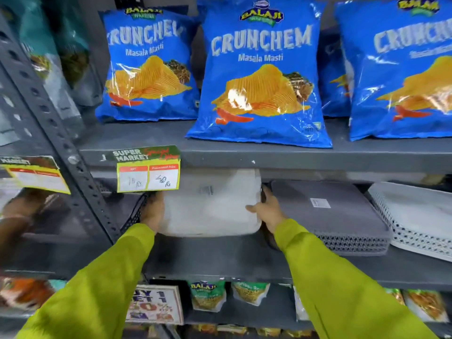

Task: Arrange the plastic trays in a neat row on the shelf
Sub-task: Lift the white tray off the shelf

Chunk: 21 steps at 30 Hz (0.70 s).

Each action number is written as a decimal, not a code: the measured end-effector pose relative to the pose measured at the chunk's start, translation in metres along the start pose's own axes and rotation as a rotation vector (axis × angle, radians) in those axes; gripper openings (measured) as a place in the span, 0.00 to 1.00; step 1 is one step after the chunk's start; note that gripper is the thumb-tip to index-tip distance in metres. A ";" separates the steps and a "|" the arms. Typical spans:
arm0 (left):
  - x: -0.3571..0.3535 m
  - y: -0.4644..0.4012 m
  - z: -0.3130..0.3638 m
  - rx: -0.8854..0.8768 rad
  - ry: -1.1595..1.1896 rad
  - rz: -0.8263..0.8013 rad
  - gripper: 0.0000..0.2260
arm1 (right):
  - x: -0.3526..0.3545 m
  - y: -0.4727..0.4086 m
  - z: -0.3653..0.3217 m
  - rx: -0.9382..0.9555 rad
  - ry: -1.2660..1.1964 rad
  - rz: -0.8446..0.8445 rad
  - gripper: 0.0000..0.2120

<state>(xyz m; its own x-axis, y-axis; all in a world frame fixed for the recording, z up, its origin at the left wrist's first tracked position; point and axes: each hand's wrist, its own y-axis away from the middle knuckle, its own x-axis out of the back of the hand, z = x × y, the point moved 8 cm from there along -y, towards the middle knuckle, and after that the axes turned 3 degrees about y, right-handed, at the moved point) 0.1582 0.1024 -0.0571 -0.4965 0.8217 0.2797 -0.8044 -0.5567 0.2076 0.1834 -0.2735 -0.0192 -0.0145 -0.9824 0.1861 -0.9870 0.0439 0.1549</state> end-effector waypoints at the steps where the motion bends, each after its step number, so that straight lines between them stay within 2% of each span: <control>1: 0.002 0.028 0.023 0.008 0.144 0.009 0.29 | 0.004 -0.002 -0.007 0.048 -0.020 0.016 0.39; 3: 0.003 0.070 0.056 0.011 0.425 0.039 0.21 | 0.013 -0.003 -0.014 0.056 -0.144 0.034 0.31; 5: 0.005 0.089 0.068 0.021 0.560 0.075 0.15 | 0.025 0.015 -0.025 -0.025 -0.323 0.043 0.17; 6: 0.005 0.092 0.064 0.050 0.594 0.069 0.14 | 0.027 0.020 -0.022 -0.073 -0.390 0.018 0.14; 8: 0.014 0.098 0.057 0.097 0.625 0.074 0.18 | 0.032 0.022 -0.013 -0.124 -0.440 -0.015 0.21; 9: 0.018 0.099 0.051 0.133 0.635 0.062 0.23 | 0.034 0.024 -0.010 -0.139 -0.431 -0.021 0.24; 11: 0.026 0.102 0.044 0.203 0.639 0.030 0.33 | 0.035 0.026 -0.009 -0.155 -0.364 -0.039 0.22; 14: 0.029 0.109 0.040 0.270 0.604 -0.012 0.34 | 0.034 0.029 -0.010 -0.171 -0.368 -0.106 0.11; 15: 0.031 0.114 0.042 0.278 0.615 -0.017 0.34 | 0.035 0.030 -0.011 -0.172 -0.391 -0.128 0.10; 19: 0.030 0.117 0.039 0.316 0.591 -0.005 0.38 | 0.027 0.027 -0.014 -0.138 -0.433 -0.230 0.26; 21: 0.026 0.111 0.046 0.276 0.664 -0.081 0.37 | 0.024 0.027 -0.021 -0.151 -0.444 -0.265 0.23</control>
<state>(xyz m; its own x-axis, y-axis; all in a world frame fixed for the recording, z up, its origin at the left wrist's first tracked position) 0.0705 0.0564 0.0167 -0.6028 0.7138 -0.3566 -0.7788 -0.4291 0.4576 0.1597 -0.2918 0.0095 0.1331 -0.9442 -0.3014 -0.9325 -0.2223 0.2846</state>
